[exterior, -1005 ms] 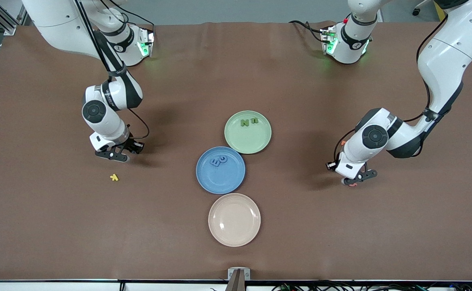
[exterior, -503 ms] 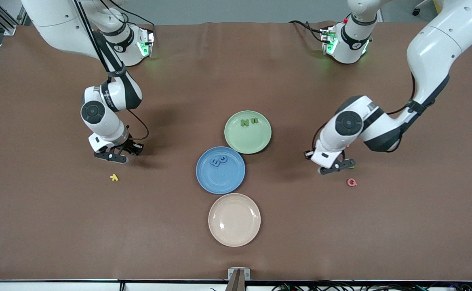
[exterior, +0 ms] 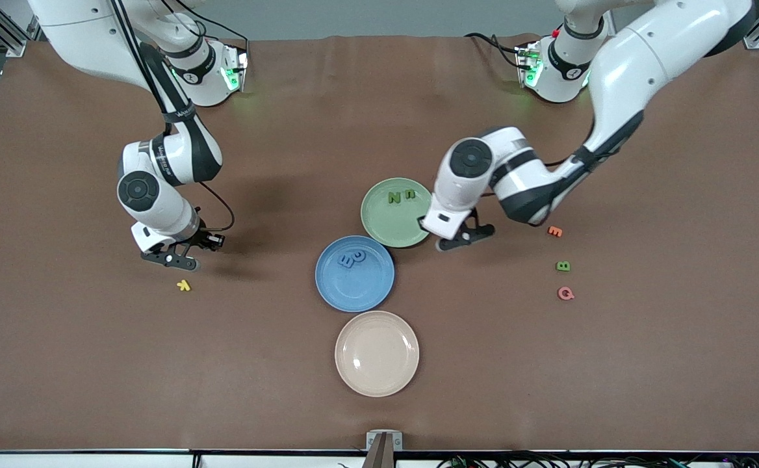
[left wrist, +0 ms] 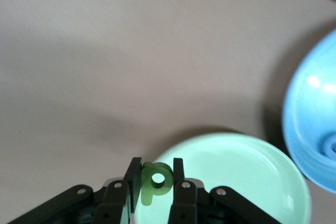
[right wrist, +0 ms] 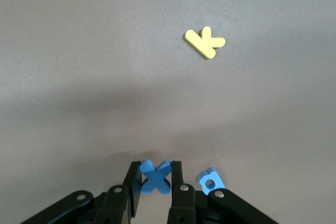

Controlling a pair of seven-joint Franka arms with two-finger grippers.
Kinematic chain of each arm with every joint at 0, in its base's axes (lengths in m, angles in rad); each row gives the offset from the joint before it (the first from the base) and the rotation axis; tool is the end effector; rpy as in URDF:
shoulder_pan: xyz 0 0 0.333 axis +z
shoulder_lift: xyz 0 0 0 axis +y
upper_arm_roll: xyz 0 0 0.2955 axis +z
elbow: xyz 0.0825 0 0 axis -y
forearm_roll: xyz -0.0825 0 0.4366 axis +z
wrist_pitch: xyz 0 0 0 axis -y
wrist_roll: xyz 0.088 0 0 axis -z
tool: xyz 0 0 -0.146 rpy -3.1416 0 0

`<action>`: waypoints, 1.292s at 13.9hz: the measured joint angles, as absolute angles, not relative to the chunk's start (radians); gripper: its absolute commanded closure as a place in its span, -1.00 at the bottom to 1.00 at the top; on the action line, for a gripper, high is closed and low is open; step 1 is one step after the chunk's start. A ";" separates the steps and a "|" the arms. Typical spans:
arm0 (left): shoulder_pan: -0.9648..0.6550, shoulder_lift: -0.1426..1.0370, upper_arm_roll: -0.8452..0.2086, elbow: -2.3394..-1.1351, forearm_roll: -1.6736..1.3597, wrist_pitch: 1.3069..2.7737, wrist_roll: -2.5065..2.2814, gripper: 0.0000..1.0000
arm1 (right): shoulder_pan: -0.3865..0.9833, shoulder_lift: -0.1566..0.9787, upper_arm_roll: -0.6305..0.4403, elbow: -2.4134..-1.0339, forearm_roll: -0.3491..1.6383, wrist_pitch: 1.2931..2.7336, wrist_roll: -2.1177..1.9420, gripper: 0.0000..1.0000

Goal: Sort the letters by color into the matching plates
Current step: 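Place the p on the green plate while the right gripper carries the x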

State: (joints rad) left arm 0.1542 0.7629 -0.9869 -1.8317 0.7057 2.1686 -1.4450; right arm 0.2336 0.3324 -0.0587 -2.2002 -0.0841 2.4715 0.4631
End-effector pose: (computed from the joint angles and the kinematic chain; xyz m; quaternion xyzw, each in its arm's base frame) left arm 0.4850 -0.4572 0.1776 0.9875 0.1557 -0.0226 0.0113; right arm 0.5629 0.0954 0.1238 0.9930 -0.1087 -0.0181 0.0425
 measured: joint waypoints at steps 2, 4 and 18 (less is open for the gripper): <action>0.040 0.764 -0.924 -1.792 0.670 2.169 -1.473 0.73 | 0.234 0.331 -0.058 -2.177 -0.084 2.443 0.463 1.00; -0.089 0.766 -0.832 -1.739 0.635 2.169 -1.495 0.72 | 0.234 0.331 -0.057 -2.169 -0.084 2.435 0.463 1.00; -0.373 0.900 -0.634 -1.519 0.568 2.178 -1.500 0.44 | 0.344 0.331 -0.036 -2.093 -0.083 2.358 0.666 1.00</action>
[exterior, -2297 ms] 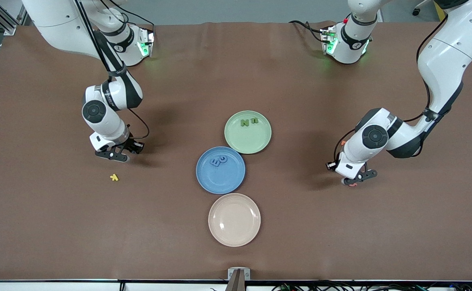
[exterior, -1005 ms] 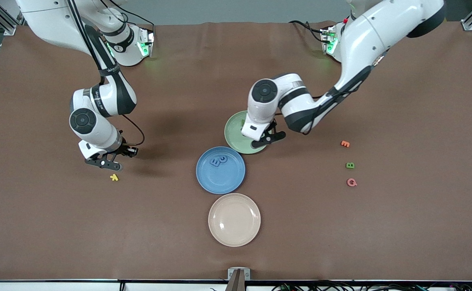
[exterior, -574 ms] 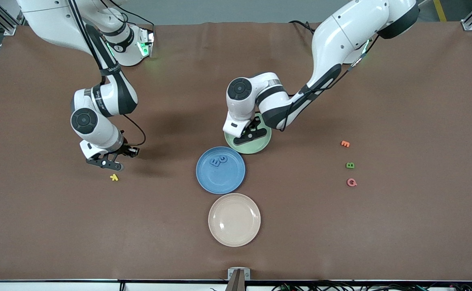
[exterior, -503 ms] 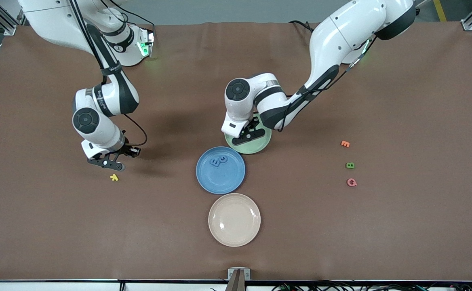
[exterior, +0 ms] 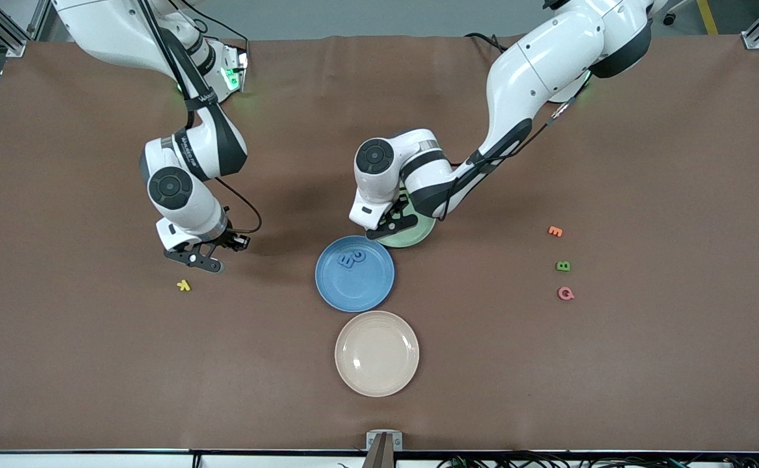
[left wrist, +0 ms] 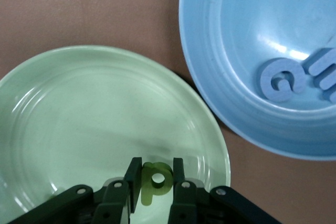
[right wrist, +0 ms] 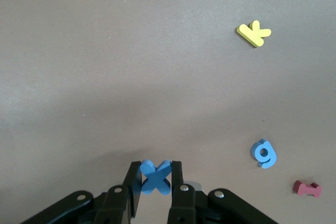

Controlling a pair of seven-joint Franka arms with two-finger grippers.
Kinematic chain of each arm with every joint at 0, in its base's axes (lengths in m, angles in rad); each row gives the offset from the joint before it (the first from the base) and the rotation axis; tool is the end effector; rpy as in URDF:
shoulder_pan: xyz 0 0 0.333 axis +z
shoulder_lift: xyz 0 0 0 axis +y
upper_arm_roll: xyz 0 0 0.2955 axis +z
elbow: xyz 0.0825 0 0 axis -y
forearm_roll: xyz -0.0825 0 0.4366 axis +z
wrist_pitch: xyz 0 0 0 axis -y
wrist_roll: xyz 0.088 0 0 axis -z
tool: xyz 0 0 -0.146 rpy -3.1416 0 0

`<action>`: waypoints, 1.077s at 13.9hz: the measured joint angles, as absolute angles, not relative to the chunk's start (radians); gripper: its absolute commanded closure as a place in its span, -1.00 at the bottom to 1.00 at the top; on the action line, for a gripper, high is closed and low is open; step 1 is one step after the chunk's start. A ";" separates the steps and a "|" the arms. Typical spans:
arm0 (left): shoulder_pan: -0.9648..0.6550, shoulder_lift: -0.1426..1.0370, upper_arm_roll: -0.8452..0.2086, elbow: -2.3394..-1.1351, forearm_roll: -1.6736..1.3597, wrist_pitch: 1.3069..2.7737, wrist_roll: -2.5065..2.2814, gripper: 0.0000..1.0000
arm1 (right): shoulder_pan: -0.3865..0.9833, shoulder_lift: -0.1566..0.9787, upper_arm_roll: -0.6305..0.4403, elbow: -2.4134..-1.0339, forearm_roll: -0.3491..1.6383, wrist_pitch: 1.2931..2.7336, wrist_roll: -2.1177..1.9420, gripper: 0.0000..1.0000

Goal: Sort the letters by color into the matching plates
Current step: 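Place the p on the green plate while the right gripper carries the x, then release the x into the blue plate while the left gripper reaches the green B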

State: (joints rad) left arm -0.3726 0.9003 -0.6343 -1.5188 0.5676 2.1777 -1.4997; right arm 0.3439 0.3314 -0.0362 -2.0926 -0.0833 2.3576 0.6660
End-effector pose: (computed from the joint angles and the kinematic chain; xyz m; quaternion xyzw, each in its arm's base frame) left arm 0.4477 -0.5705 0.1085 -0.9864 -0.1621 0.0236 0.0122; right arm 0.5747 0.1782 0.1596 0.9880 -0.1472 -0.0133 0.0459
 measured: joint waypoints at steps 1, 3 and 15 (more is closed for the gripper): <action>-0.378 0.902 -0.627 -1.516 0.568 2.180 -1.500 0.34 | 0.344 0.331 -0.036 -2.092 -0.083 2.358 0.671 1.00; -0.380 0.902 -0.623 -1.513 0.568 2.180 -1.500 -0.44 | 0.357 0.332 -0.036 -2.082 -0.083 2.358 0.710 1.00; -0.177 0.826 -0.728 -1.513 0.545 2.115 -1.371 -0.69 | 0.646 0.667 -0.029 -1.498 -0.032 2.172 1.322 1.00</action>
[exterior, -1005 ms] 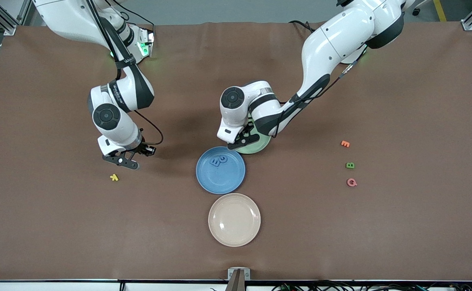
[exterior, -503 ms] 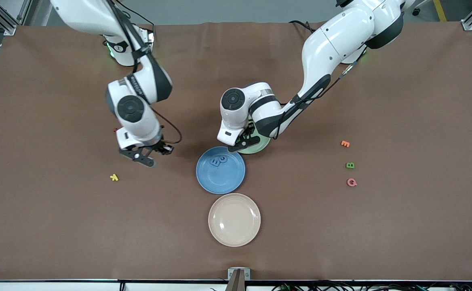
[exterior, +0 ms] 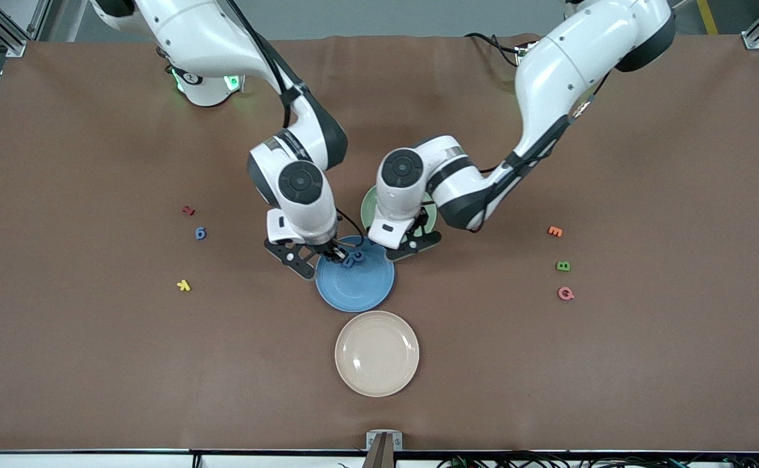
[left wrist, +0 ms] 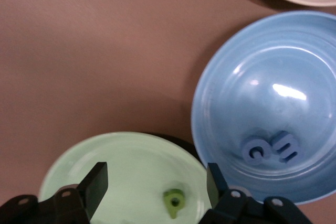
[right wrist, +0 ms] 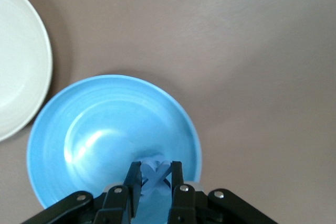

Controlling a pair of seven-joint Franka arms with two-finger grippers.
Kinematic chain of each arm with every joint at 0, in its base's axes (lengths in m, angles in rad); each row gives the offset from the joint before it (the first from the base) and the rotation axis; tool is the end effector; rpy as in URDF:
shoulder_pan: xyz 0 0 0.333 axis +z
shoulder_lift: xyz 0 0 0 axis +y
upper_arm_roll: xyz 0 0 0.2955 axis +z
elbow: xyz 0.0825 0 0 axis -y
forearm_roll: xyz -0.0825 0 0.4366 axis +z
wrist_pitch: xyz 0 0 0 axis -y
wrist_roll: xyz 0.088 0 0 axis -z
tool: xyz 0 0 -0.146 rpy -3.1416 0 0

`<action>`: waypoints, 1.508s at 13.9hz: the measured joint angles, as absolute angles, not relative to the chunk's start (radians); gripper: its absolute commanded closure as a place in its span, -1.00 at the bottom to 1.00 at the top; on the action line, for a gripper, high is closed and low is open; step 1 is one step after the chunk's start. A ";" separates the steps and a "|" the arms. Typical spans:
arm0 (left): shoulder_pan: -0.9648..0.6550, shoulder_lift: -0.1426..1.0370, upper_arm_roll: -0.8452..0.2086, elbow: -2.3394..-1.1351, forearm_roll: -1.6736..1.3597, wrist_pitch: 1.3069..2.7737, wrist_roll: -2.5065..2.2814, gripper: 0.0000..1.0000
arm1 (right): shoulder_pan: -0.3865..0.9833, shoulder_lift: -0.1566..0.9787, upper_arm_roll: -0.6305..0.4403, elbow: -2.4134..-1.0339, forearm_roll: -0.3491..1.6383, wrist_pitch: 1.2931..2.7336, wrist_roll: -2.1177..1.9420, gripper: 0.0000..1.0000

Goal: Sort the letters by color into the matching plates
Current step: 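Release the x into the blue plate while the left gripper reaches the green B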

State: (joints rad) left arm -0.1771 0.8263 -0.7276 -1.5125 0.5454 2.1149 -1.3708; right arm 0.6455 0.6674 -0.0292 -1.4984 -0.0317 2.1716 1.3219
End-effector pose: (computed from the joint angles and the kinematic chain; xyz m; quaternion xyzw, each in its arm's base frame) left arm 0.5275 -0.5146 0.1793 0.9850 0.1707 -0.0219 0.0137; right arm 0.6075 0.4302 0.1924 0.9423 -0.3341 0.0199 0.0101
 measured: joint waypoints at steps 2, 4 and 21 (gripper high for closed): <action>-0.050 0.815 -0.809 -1.557 0.546 2.088 -1.303 -0.69 | 0.654 0.733 -0.030 -1.417 -0.030 2.172 1.359 1.00; 0.072 0.809 -0.871 -1.610 0.559 2.084 -1.227 -0.73 | 0.662 0.781 -0.029 -1.352 -0.028 2.171 1.387 1.00; 0.658 0.807 -1.016 -1.887 0.871 2.100 -0.814 -0.75 | 0.694 0.953 -0.030 -1.173 -0.028 2.170 1.449 0.86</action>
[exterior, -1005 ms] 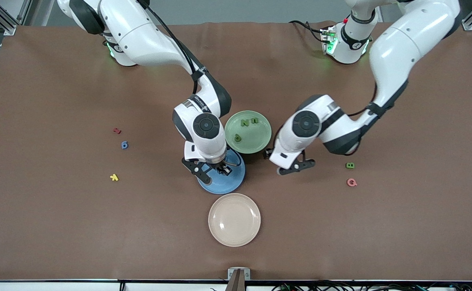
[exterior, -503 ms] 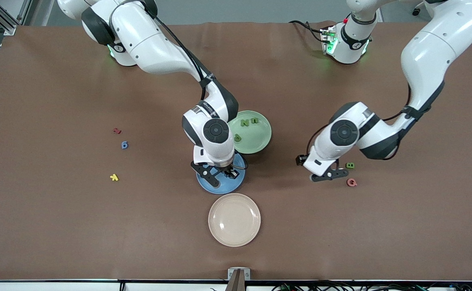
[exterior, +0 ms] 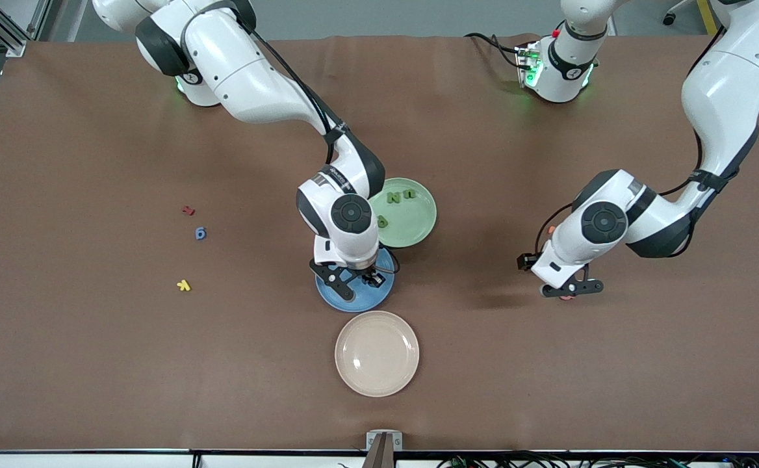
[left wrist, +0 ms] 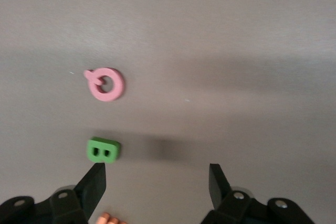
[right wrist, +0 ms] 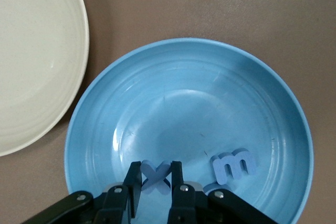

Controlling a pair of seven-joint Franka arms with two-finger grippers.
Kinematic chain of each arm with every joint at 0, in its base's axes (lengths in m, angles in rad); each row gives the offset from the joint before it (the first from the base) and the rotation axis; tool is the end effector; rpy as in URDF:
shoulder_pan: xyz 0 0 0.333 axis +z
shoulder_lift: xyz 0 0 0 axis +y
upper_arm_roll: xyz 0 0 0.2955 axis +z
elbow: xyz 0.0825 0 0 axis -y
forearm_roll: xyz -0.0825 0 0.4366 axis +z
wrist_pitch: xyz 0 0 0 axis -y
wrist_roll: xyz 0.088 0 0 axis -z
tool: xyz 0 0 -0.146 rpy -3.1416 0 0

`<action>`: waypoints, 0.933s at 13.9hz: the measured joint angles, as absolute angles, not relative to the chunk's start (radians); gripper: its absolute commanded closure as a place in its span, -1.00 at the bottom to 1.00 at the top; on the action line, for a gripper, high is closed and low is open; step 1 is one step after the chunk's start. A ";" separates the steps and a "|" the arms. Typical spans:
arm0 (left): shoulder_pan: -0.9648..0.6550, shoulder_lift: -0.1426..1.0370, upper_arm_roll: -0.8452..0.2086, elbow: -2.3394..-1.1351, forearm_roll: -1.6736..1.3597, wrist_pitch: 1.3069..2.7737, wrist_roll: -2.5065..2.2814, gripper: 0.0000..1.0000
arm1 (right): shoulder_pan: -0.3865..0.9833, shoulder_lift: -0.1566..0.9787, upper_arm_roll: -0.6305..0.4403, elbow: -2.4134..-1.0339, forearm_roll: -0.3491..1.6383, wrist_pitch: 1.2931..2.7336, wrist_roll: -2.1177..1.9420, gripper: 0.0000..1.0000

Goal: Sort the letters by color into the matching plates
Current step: 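Release the x into the blue plate while the left gripper reaches the green B, then grasp the green B with the left gripper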

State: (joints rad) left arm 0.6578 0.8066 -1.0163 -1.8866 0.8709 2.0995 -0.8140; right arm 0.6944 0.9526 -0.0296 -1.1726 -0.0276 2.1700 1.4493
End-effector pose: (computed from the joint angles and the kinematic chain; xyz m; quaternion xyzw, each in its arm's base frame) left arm 0.6145 -0.1810 0.1461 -0.9989 -0.0197 0.0237 0.0366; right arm 0.6259 0.4947 0.1357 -0.9288 0.3691 -0.0315 0.0081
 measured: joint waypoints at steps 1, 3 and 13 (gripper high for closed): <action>0.673 0.807 -1.017 -1.896 0.884 2.108 -0.807 -0.75 | 0.695 0.953 -0.030 -1.172 -0.028 2.170 1.450 0.86; 0.695 0.807 -1.017 -1.911 0.897 2.129 -0.803 -0.75 | 0.695 0.953 -0.030 -1.172 -0.028 2.171 1.450 0.87; 0.791 0.816 -1.010 -1.962 0.918 2.217 -0.763 -0.69 | 0.695 0.953 -0.030 -1.172 -0.028 2.185 1.451 -1.00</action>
